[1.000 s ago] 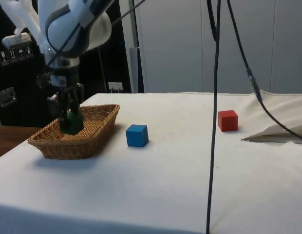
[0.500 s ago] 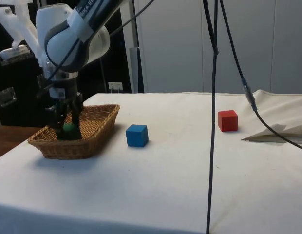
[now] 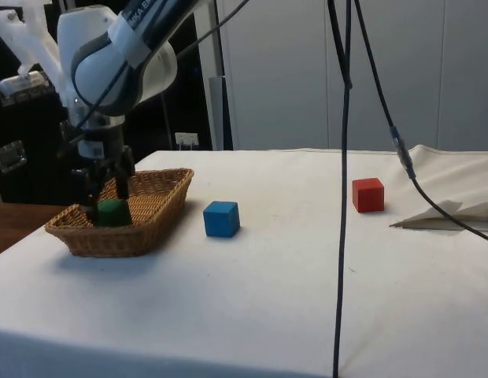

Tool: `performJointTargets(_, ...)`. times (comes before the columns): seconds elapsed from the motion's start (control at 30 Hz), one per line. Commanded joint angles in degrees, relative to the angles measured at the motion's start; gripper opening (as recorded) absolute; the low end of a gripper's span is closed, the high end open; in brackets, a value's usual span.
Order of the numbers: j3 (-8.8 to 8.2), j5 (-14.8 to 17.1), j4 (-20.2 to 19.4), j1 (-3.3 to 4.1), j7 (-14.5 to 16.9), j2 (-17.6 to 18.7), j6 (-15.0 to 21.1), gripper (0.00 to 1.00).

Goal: Pick up exactly two blocks and place them into the basket.

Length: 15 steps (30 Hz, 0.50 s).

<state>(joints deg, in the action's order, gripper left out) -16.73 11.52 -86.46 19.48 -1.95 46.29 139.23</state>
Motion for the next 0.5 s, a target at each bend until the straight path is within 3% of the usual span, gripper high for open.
performJointTargets(0.0,-0.23,-0.2,-0.7,0.29,0.0,-1.1,-0.6,1.00)
performJointTargets(0.23,-0.63,-1.9,-3.3,0.86,-0.6,-4.9,-1.9,1.00)
performJointTargets(0.27,-0.17,-1.5,-2.3,0.40,-0.2,-4.0,-2.1,1.00)
performJointTargets(0.3,-0.63,-2.2,-3.9,0.97,-0.7,-5.6,-2.0,1.00)
performJointTargets(0.47,-0.63,-3.7,-7.8,1.43,-1.1,-9.6,-2.1,1.00)
